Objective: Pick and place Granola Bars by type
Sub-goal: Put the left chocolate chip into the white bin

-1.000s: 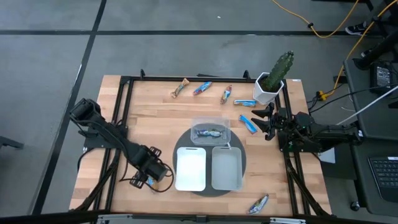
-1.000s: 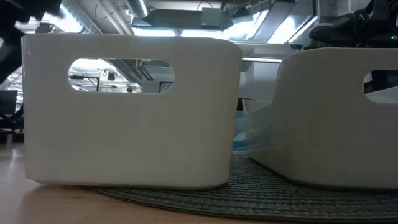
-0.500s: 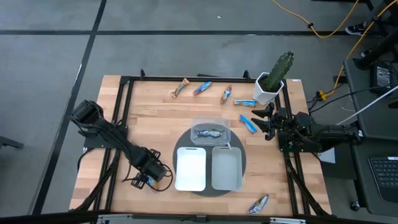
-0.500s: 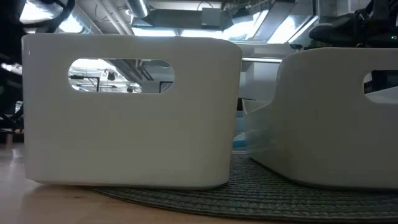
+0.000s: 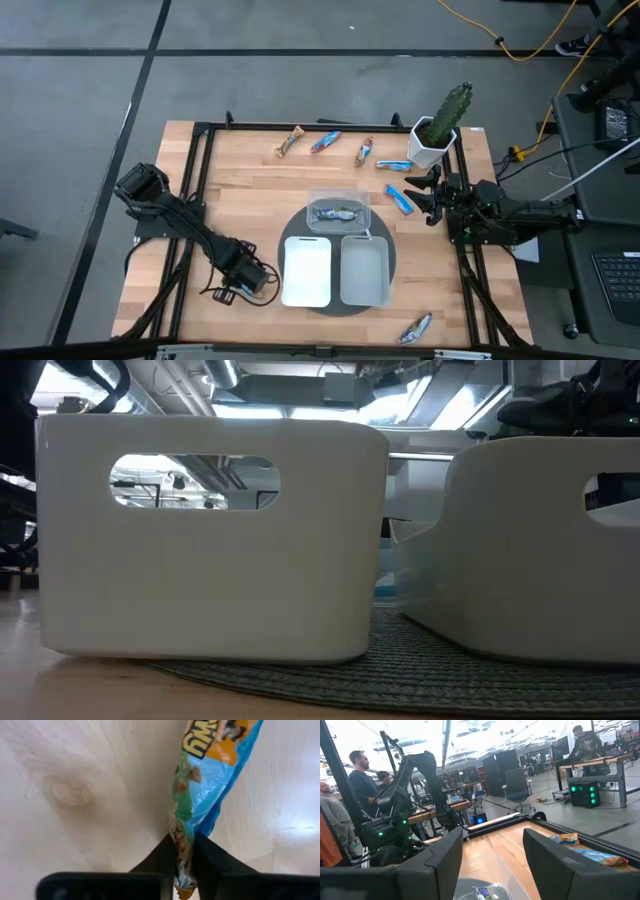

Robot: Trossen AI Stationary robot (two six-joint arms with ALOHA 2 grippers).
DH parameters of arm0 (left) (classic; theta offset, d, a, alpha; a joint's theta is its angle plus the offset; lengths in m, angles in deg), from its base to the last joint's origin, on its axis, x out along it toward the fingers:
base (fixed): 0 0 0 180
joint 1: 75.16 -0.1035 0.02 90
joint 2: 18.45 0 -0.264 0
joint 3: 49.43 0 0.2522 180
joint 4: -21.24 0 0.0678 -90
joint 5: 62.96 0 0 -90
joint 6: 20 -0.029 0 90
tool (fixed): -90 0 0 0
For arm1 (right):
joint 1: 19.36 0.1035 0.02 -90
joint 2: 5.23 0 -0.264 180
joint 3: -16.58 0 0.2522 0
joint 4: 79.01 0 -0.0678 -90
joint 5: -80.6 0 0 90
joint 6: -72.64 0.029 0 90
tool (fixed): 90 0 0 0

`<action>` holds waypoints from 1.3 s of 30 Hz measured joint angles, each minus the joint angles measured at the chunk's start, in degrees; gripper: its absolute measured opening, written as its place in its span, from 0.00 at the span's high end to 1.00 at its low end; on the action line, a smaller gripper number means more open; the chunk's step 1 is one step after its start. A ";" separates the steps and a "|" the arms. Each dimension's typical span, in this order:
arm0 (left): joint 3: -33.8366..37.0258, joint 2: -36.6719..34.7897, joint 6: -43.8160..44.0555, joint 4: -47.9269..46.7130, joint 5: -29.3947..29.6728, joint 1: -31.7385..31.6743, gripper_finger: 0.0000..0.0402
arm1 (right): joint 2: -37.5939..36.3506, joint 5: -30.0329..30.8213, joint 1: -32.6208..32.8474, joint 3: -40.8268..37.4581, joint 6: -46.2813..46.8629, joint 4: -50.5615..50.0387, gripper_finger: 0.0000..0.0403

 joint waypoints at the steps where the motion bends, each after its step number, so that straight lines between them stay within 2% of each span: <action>1: -0.50 0.06 0.56 -0.71 -0.02 0.00 0.94 | 0.00 0.00 0.02 0.00 0.00 0.00 0.48; 5: -4.00 -1.14 3.00 -3.69 2.51 0.02 0.94 | 0.00 0.00 0.02 0.00 -0.04 0.00 0.48; 11: -11.81 -6.90 7.39 -15.54 11.62 -1.09 0.95 | 0.00 0.55 0.02 0.00 -0.06 0.00 0.48; 17: -18.81 -15.73 15.59 -26.21 25.35 -2.97 0.95 | 0.00 2.82 0.00 0.00 -0.17 0.00 0.48; 21: -23.08 -20.66 19.65 -27.03 35.57 -4.50 0.95 | 0.00 2.82 0.00 0.00 -0.03 0.02 0.48; 27: -31.16 -24.18 18.70 -26.68 47.75 -5.16 0.95 | 0.00 2.82 0.00 0.00 -0.07 0.02 0.48; 29: -33.08 -24.52 16.95 -26.66 49.40 -5.16 0.95 | 0.00 2.82 0.00 0.00 -0.07 0.04 0.48; 34: -34.68 -24.62 15.35 -26.77 49.10 -5.41 0.95 | 0.00 2.82 0.00 0.00 -0.07 0.04 0.48; 39: -34.76 -23.85 17.04 -23.84 45.43 -8.01 0.95 | 0.00 2.84 0.00 0.00 -0.07 0.04 0.48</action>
